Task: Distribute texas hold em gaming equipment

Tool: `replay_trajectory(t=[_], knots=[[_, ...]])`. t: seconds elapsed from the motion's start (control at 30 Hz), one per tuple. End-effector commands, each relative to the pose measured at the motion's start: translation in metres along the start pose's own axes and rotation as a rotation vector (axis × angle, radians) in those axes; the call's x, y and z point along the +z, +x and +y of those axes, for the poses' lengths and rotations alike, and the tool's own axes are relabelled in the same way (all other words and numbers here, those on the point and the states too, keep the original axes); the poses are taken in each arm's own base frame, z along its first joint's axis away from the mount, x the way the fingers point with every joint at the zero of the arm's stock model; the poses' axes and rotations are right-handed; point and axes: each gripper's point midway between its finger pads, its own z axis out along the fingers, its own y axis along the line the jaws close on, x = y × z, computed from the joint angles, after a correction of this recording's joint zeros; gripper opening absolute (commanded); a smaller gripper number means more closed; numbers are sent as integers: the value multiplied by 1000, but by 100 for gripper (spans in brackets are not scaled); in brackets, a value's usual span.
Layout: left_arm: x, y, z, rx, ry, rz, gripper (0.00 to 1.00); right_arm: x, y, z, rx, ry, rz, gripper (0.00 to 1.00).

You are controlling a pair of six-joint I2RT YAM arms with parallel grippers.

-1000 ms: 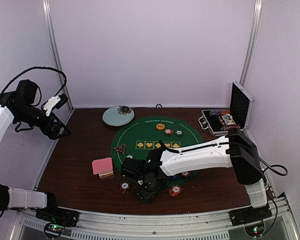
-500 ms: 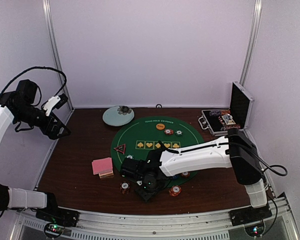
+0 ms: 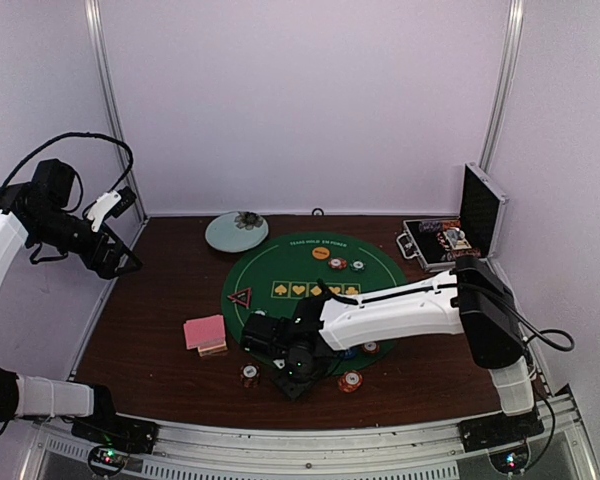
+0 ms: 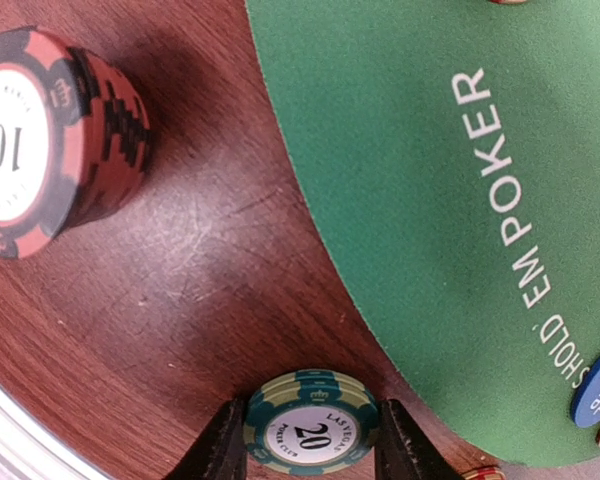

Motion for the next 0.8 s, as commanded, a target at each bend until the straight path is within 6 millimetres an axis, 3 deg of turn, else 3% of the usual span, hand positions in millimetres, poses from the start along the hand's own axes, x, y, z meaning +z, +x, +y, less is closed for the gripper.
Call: replay_trajectory(t=[0.0, 0.37, 0.5, 0.67, 0.77], knots=[[-7, -9, 0, 9, 0, -35, 97, -23, -11, -14, 9, 37, -39, 35], [-9, -11, -1, 14, -3, -42, 97, -49, -17, -13, 6, 12, -70, 35], [-10, -12, -1, 16, -3, -43, 98, -41, -14, -11, 10, -1, -54, 35], [-10, -10, -2, 16, -5, -43, 98, -17, -5, -8, 22, -10, -18, 34], [-10, -10, -1, 18, -9, -42, 98, -17, -5, -8, 27, -10, -17, 33]])
